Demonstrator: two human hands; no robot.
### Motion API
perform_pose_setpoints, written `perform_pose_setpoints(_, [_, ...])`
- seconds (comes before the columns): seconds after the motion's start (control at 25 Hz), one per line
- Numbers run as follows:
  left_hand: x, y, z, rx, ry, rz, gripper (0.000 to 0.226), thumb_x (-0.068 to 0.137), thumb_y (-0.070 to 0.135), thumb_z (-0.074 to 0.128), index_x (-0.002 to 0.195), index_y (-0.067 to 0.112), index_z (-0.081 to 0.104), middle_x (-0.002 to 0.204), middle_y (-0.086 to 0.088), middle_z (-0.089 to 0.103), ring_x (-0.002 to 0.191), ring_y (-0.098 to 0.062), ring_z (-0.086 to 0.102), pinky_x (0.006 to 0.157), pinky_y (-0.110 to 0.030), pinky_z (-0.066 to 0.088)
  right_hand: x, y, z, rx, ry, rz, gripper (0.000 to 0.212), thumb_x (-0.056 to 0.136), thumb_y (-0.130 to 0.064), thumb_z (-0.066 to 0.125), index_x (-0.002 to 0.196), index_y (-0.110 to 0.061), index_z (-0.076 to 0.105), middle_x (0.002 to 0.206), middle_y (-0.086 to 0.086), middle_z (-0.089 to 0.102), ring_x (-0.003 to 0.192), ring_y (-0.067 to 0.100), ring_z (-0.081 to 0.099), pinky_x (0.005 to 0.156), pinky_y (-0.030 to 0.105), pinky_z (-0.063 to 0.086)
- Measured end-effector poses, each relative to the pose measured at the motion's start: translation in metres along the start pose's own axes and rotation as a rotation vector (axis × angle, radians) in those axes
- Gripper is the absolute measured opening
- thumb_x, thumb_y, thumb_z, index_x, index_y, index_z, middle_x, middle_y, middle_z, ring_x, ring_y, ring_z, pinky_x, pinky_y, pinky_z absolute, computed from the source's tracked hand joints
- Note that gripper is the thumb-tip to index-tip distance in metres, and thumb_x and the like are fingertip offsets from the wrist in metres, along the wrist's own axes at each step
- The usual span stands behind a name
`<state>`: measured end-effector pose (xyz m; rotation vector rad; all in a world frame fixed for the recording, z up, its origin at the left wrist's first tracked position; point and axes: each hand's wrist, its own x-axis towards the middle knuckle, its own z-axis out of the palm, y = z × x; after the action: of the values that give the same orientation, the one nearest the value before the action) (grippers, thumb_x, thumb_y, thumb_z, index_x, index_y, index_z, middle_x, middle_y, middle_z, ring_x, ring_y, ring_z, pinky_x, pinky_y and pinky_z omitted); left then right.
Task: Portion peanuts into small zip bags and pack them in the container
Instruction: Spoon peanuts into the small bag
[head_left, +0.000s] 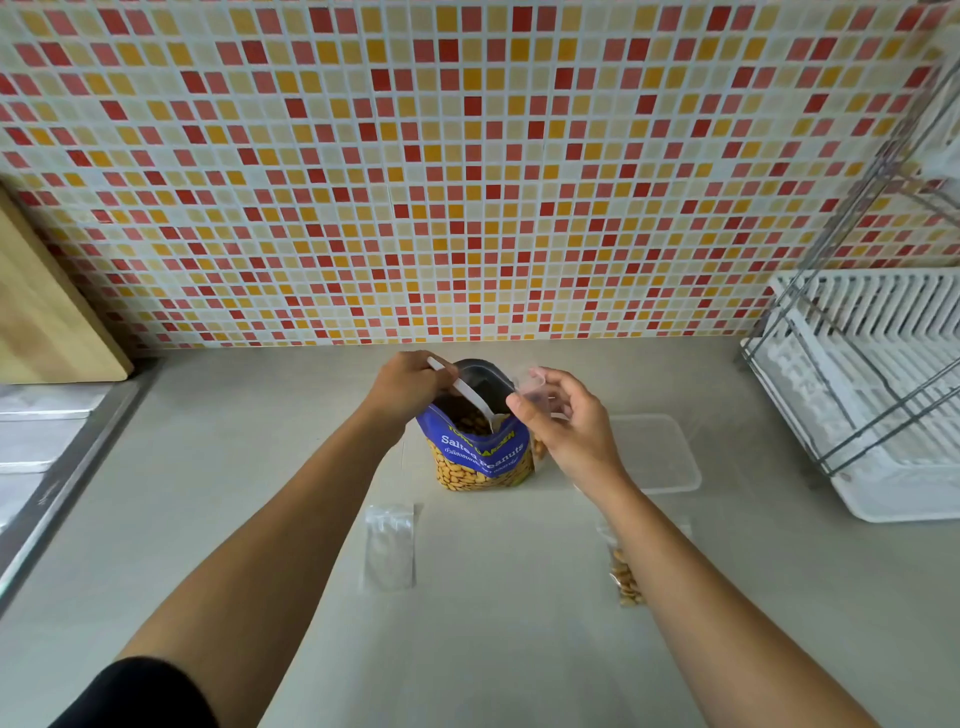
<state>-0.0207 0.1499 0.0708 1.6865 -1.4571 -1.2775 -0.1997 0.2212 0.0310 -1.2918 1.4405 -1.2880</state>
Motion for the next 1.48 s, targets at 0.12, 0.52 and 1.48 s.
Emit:
perform_pose_setpoints(0.12, [-0.006,0.006,-0.006,-0.071,0.021,-0.007,0.013,0.095,0.016,0.051,0.096,0.008,0.061,0.083,0.002,0.06,0.076,-0.009,0.054,0.07,-0.022,0.041,-0.001,0.002,0.0,-0.031,0.029,-0.013,0.059,0.065,-0.055,0.067,0.114,-0.025,0.056,0.105,-0.006,0.066,0.1,0.011,0.061,0.075,0.025,0.055])
perform_pose_setpoints(0.52, [-0.012,-0.002,-0.032,-0.272,0.076,-0.149,0.011,0.093,0.026,0.056,0.083,0.023,0.059,0.089,0.007,0.064,0.109,-0.015,0.053,0.102,-0.06,0.024,0.01,-0.005,-0.005,-0.21,0.108,-0.136,0.054,0.072,-0.042,0.076,0.118,-0.019,0.059,0.111,-0.005,0.063,0.092,0.008,0.06,0.072,0.017,0.05])
perform_pose_setpoints(1.48, [-0.048,0.086,-0.052,0.283,0.233,0.547,0.016,0.094,0.021,0.052,0.094,0.012,0.064,0.085,-0.002,0.066,0.072,-0.018,0.059,0.064,-0.029,0.048,0.009,-0.026,0.024,-0.464,0.095,-0.301,0.053,0.069,-0.05,0.075,0.111,-0.021,0.061,0.099,-0.008,0.061,0.084,0.008,0.058,0.071,0.021,0.048])
